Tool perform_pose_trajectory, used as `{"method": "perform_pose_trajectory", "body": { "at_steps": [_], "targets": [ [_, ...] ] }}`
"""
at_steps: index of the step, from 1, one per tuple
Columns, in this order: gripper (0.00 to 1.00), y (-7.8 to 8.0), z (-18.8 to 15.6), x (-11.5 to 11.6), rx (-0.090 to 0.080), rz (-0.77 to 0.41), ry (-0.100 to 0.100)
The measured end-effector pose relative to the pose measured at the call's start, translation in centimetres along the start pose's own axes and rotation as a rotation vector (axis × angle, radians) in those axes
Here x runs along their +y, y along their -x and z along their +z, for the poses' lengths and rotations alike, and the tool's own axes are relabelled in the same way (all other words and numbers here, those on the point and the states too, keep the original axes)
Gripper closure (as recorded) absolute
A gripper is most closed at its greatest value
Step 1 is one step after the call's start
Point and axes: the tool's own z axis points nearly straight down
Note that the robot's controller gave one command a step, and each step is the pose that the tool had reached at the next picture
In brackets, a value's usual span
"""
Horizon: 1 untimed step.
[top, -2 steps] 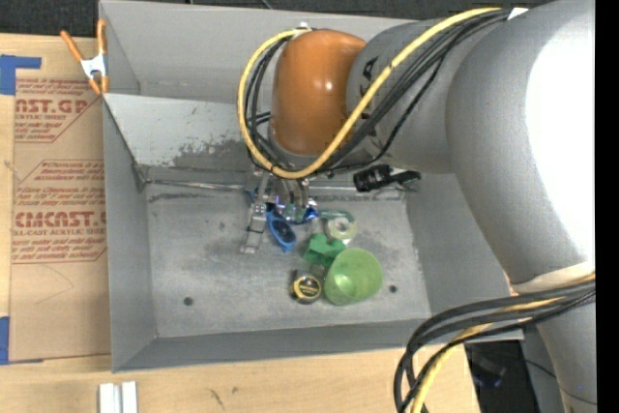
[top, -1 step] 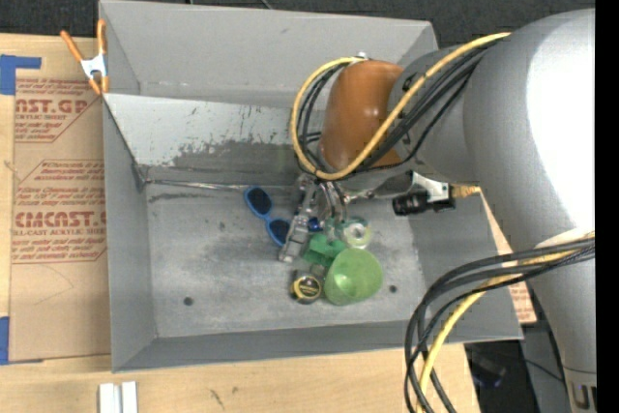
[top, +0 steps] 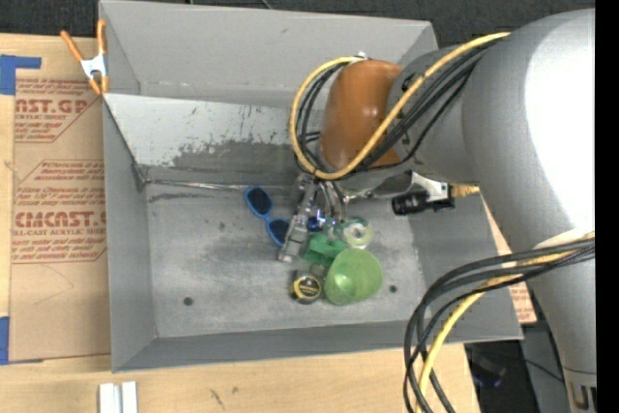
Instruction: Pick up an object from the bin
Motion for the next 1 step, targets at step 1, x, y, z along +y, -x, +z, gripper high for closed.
{"method": "perform_pose_trajectory", "body": {
  "at_steps": [1],
  "targets": [
    [1.00,-0.01,0.00,-0.01,0.000,0.000,0.000]
  ]
}}
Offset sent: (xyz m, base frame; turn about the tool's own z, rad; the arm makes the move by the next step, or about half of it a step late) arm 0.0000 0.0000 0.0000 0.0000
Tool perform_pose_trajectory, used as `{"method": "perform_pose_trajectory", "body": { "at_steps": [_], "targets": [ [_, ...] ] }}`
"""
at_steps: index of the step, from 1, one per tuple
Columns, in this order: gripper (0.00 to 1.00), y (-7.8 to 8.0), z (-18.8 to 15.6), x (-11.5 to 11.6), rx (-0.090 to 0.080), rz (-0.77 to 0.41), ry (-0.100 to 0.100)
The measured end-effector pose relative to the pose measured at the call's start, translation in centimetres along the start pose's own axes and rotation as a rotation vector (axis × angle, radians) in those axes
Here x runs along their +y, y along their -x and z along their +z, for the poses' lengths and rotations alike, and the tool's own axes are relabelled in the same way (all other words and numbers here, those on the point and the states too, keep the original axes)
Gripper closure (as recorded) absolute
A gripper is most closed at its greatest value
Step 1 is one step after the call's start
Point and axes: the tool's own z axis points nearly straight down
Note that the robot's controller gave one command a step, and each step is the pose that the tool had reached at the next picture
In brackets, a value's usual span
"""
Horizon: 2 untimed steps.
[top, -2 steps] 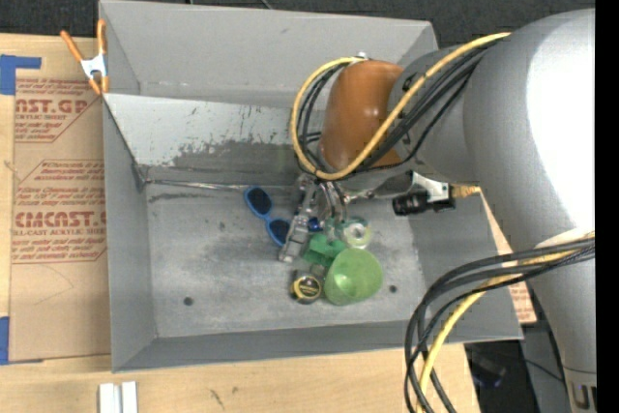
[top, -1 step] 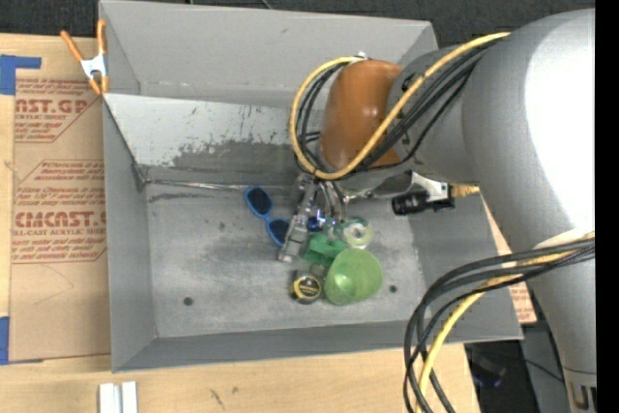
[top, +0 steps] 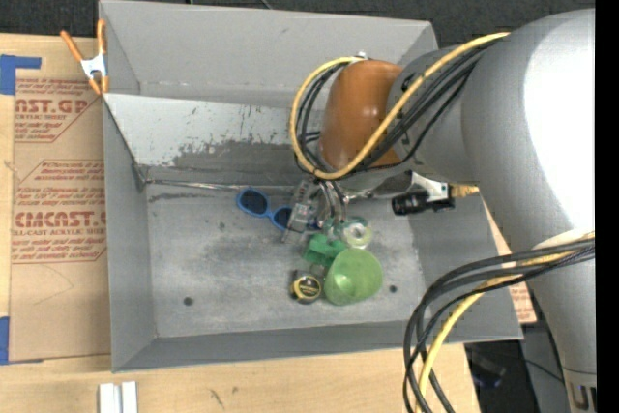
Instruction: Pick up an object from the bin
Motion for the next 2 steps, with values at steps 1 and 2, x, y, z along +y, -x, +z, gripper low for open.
{"method": "perform_pose_trajectory", "body": {
  "at_steps": [1,2],
  "targets": [
    [1.00,0.1,-2.8,0.1,-0.002,-0.001,0.003],
    [1.00,0.1,-4.2,0.2,-0.002,-0.002,0.003]
  ]
}}
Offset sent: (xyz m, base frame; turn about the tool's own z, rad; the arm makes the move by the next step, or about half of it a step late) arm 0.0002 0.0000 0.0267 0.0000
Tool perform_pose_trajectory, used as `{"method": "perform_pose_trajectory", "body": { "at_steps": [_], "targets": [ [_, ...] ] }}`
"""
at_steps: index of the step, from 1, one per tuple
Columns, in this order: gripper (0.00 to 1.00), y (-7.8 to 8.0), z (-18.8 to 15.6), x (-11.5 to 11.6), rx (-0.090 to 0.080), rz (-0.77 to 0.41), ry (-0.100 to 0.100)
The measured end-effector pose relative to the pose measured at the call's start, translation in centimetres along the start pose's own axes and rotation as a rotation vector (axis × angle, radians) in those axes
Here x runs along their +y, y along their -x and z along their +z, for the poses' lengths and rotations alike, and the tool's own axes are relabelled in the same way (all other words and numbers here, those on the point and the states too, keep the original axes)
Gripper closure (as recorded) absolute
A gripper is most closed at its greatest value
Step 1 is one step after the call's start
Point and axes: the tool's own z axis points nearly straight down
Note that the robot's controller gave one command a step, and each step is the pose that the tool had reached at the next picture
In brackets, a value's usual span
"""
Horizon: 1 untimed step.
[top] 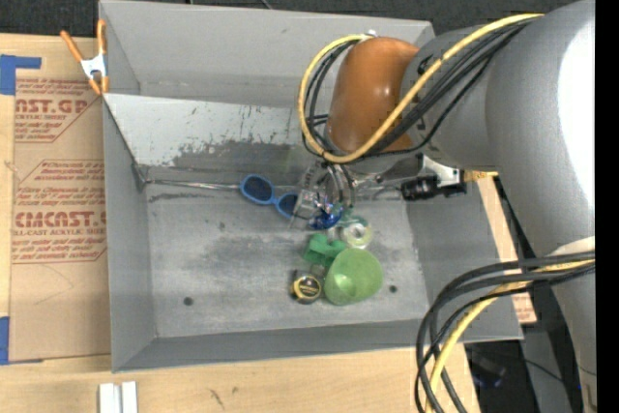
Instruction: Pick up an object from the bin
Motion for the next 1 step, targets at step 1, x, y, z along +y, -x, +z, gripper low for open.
{"method": "perform_pose_trajectory", "body": {
  "at_steps": [1],
  "targets": [
    [1.00,0.04,-1.74,0.10,0.000,-0.001,0.000]
  ]
}}
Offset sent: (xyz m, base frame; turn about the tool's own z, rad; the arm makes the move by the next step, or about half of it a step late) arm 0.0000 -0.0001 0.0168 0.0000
